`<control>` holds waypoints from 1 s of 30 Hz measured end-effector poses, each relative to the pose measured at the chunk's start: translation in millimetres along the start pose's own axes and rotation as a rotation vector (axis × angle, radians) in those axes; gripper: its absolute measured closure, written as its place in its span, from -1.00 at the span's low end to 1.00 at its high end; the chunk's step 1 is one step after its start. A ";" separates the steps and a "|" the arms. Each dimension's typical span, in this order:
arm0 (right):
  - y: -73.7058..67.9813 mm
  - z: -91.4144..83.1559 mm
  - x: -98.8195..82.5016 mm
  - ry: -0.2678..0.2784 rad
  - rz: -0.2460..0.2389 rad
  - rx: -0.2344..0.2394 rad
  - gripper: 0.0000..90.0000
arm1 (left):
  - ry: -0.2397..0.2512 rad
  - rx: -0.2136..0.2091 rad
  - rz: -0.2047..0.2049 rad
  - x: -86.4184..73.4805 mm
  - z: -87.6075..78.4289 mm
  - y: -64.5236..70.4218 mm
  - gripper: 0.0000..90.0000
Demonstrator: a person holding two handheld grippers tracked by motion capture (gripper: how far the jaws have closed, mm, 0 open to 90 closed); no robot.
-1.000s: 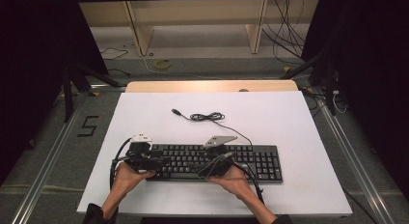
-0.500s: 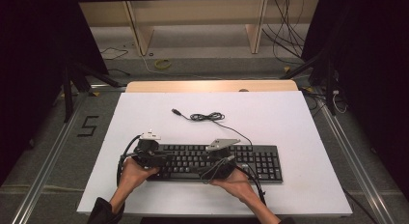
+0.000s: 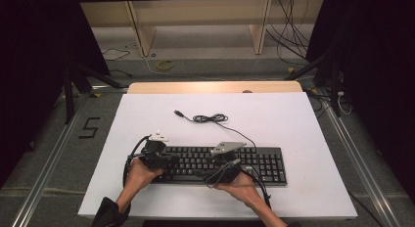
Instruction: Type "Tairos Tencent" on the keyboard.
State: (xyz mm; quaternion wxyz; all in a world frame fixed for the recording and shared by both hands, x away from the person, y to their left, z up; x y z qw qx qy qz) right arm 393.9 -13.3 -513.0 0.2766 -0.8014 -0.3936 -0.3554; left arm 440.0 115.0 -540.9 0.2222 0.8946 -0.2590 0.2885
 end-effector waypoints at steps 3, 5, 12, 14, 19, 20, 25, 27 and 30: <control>-0.4 -0.5 -0.6 0.000 -0.004 0.001 -0.21 | -0.005 0.005 -0.001 -0.5 2.0 -1.0 0.98; -0.5 -1.0 -0.5 0.000 -0.007 0.000 -0.21 | -0.006 0.003 0.002 -0.6 2.4 -0.7 0.98; -0.8 -1.9 -0.8 -0.002 -0.004 -0.002 -0.21 | -0.012 0.010 -0.008 -2.5 5.5 -1.4 0.98; -0.7 -1.9 -0.6 0.000 -0.005 -0.002 -0.20 | -0.016 0.013 -0.005 -2.8 5.3 -1.7 0.98; 0.7 -1.0 -1.8 -0.007 -0.007 -0.009 -0.20 | -0.007 0.010 -0.007 -1.9 3.7 -1.6 0.98; 1.3 -0.6 -2.1 -0.007 -0.007 -0.010 -0.19 | -0.002 0.007 -0.015 -1.6 3.3 -1.5 0.94; 2.4 0.3 -2.0 -0.006 -0.003 -0.012 -0.18 | 0.011 -0.014 -0.038 1.5 -1.4 -0.5 0.54; 2.4 0.9 -2.3 -0.007 -0.005 -0.012 -0.18 | 0.025 -0.018 -0.045 3.1 -4.2 0.6 0.42; 2.1 1.1 -2.3 -0.008 -0.006 -0.011 -0.17 | 0.046 -0.010 -0.046 5.4 -8.0 1.1 0.19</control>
Point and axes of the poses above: each handheld gripper's, and its own axes: z roughly forward along the jaws, x roughly out of its top, y roughly to its right, the point moved 10 cm from there along z, roughly forward along the jaws, and after that the axes turned 5 degrees about -z, right-handed, at the moved point
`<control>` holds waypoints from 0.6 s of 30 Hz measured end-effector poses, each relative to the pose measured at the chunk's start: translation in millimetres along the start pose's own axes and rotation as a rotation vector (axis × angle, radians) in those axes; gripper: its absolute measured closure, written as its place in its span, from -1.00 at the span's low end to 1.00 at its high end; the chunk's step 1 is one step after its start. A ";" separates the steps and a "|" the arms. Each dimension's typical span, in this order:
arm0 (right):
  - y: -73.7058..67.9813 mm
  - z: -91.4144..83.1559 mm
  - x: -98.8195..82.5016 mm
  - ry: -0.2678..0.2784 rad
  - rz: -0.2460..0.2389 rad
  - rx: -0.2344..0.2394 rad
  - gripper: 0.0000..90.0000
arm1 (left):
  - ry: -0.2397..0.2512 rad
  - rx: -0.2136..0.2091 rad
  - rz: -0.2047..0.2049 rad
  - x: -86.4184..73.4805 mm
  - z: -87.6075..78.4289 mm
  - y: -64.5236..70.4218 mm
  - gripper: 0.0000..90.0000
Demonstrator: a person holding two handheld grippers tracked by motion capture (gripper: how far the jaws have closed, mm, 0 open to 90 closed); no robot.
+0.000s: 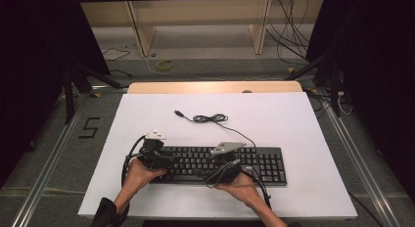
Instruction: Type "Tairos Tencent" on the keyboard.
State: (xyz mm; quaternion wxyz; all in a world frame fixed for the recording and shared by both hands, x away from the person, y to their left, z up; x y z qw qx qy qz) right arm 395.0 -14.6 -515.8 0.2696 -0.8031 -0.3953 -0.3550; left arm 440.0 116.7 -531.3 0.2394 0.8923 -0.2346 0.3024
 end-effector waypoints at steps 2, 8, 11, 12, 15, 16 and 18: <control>0.2 0.0 0.8 0.004 -0.002 0.000 -0.17 | 0.010 0.003 0.003 0.9 -1.7 0.9 0.06; -1.3 0.7 2.1 0.002 -0.001 0.003 -0.16 | 0.021 -0.024 -0.001 1.7 -5.7 6.1 -0.21; -1.4 1.5 3.1 0.003 -0.001 0.004 -0.15 | 0.037 -0.038 -0.006 3.0 -8.4 8.1 -0.28; -1.3 1.9 3.3 0.003 -0.002 0.005 -0.15 | 0.034 -0.042 -0.005 2.9 -9.6 8.6 -0.30; -1.1 3.2 3.3 -0.002 0.002 0.007 -0.10 | 0.047 -0.050 -0.006 3.5 -11.9 9.6 -0.33; -1.0 3.8 3.6 -0.001 0.000 0.007 -0.08 | 0.051 -0.052 -0.010 3.6 -12.7 9.7 -0.33; -0.7 4.7 3.8 -0.003 0.000 0.008 -0.05 | 0.051 -0.058 -0.009 3.1 -14.1 9.7 -0.34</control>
Point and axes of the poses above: each handheld gripper's, and its own axes: z roughly forward along the jaws, x roughly out of its top, y roughly to its right, the point moved 10 cm from there along z, roughly forward along the jaws, and after that the axes turned 5 degrees about -z, right-handed, at the moved point
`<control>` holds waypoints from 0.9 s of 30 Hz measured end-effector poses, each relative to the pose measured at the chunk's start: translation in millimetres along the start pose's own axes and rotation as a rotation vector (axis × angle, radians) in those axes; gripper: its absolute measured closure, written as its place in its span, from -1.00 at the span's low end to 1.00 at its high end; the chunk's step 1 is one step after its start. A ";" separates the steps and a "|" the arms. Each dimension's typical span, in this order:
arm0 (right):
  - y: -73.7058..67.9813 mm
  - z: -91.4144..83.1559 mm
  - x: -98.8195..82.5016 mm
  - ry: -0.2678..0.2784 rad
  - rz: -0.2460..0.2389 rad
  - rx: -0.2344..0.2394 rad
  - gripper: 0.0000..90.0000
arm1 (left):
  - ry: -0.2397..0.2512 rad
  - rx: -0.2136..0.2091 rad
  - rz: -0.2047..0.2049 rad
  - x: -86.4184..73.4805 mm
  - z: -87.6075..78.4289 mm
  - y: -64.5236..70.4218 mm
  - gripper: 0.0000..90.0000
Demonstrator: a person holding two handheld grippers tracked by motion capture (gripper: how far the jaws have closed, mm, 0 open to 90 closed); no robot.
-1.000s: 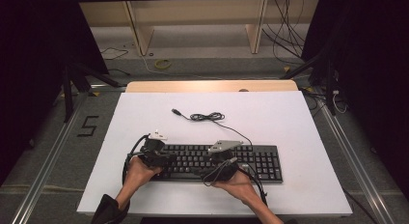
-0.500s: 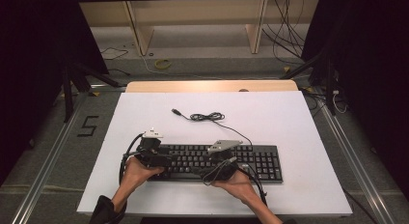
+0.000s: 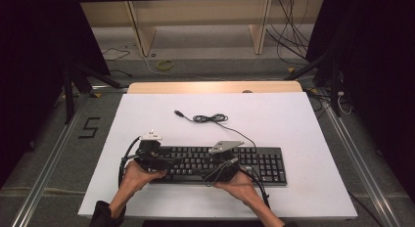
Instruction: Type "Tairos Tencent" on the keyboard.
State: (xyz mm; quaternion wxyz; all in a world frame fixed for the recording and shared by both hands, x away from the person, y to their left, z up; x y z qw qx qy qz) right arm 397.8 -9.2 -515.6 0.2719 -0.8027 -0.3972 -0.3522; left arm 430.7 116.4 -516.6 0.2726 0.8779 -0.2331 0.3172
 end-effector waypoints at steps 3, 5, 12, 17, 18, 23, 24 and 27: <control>0.9 1.4 -0.1 -0.007 0.000 0.001 0.05 | 0.003 -0.003 -0.002 -0.7 -1.5 0.5 -0.34; 1.1 2.3 -0.1 -0.011 0.003 0.003 0.14 | 0.003 -0.002 -0.003 -1.5 -2.6 0.6 -0.34; 2.6 7.2 0.8 -0.024 0.000 0.003 0.45 | 0.015 -0.007 -0.004 -3.5 -8.4 0.9 -0.34; 3.8 13.0 -2.1 -0.051 -0.009 -0.006 0.66 | 0.021 -0.013 -0.003 -5.2 -11.3 2.1 -0.34; 4.1 14.3 -2.9 -0.055 -0.013 -0.008 0.70 | 0.024 -0.012 -0.002 -5.3 -11.5 2.0 -0.34; 4.0 17.9 -4.7 -0.069 -0.015 -0.008 0.85 | 0.024 -0.016 -0.001 -7.2 -12.8 3.3 -0.33; 4.1 18.6 -5.0 -0.072 -0.019 -0.010 0.87 | 0.028 -0.017 -0.001 -7.3 -12.8 3.8 -0.33; 3.3 20.6 -7.0 -0.086 -0.020 -0.010 0.93 | 0.027 -0.019 0.007 -8.2 -13.2 4.0 -0.33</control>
Point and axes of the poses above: each handheld gripper's, and its own axes: z roughly forward along the jaws, x roughly out of its top, y roughly to its right, the point moved 10 cm from there along z, roughly forward along the jaws, and after that the axes turned 5 degrees about -z, right-handed, at the moved point
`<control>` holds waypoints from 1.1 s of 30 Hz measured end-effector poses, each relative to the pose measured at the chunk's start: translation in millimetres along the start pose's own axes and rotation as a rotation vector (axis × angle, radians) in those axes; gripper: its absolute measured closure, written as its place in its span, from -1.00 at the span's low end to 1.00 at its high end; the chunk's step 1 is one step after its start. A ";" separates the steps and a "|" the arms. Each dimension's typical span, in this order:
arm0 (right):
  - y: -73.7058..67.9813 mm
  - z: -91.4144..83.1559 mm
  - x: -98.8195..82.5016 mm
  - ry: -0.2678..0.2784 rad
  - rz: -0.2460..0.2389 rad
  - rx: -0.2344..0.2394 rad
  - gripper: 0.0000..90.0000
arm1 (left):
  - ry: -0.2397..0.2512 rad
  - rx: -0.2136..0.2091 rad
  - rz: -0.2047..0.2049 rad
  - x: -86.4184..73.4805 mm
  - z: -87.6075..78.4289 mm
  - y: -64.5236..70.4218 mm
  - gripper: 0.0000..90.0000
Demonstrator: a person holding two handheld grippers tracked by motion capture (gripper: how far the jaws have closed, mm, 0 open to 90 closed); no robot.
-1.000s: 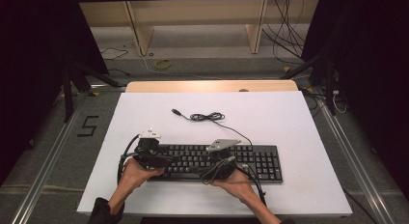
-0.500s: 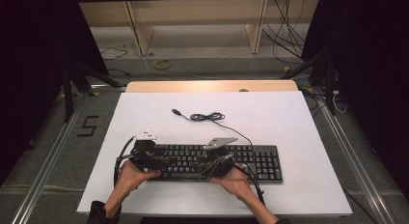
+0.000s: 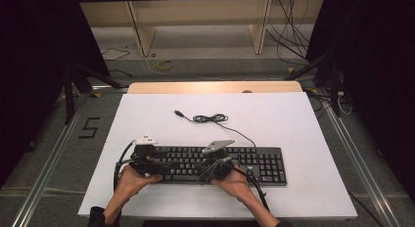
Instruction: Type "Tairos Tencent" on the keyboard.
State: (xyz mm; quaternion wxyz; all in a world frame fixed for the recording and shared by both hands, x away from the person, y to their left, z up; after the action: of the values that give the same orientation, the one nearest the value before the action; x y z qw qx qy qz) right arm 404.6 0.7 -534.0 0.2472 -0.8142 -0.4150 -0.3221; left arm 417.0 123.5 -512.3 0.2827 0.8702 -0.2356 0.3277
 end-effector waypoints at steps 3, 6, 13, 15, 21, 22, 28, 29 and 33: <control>-0.5 2.4 -0.9 -0.005 -0.007 0.001 0.98 | 0.002 -0.003 -0.004 -1.0 -0.4 0.8 -0.33; -1.2 4.9 -1.9 -0.011 -0.013 0.003 1.00 | 0.004 -0.003 -0.004 -1.9 -1.1 1.4 -0.33; -2.0 9.7 -4.0 -0.026 -0.023 0.000 1.00 | 0.001 -0.006 -0.003 -5.0 -2.3 2.1 -0.33; -1.2 10.5 -4.4 -0.028 -0.022 -0.003 1.00 | 0.003 -0.006 -0.004 -6.0 -2.7 2.0 -0.33; -2.1 14.1 -7.4 -0.043 -0.024 -0.004 1.00 | 0.004 -0.005 -0.006 -7.0 -4.8 1.3 -0.33; -2.0 15.2 -8.5 -0.049 -0.029 -0.010 1.00 | 0.004 -0.005 -0.007 -7.1 -4.9 1.3 -0.33; -2.9 16.1 -9.5 -0.044 -0.027 -0.014 1.00 | 0.002 -0.003 -0.007 -7.2 -5.3 0.9 -0.32; -3.1 15.9 -9.6 -0.045 -0.024 -0.013 1.00 | 0.001 -0.003 -0.006 -7.3 -5.2 1.0 -0.32; -2.5 10.4 -5.6 -0.020 -0.013 0.001 0.96 | 0.000 -0.004 0.000 -7.3 -4.4 1.2 -0.32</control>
State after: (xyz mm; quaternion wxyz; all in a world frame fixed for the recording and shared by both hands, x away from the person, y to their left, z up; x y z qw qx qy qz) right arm 403.4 6.1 -544.6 0.2414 -0.8145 -0.4228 -0.3155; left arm 409.4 127.2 -514.3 0.2845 0.8696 -0.2361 0.3271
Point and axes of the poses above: each handheld gripper's, and its own axes: z roughly forward along the jaws, x roughly out of its top, y roughly to its right, the point moved 10 cm from there along z, roughly forward along the jaws, and after that the axes turned 5 degrees about -z, right-handed, at the moved point
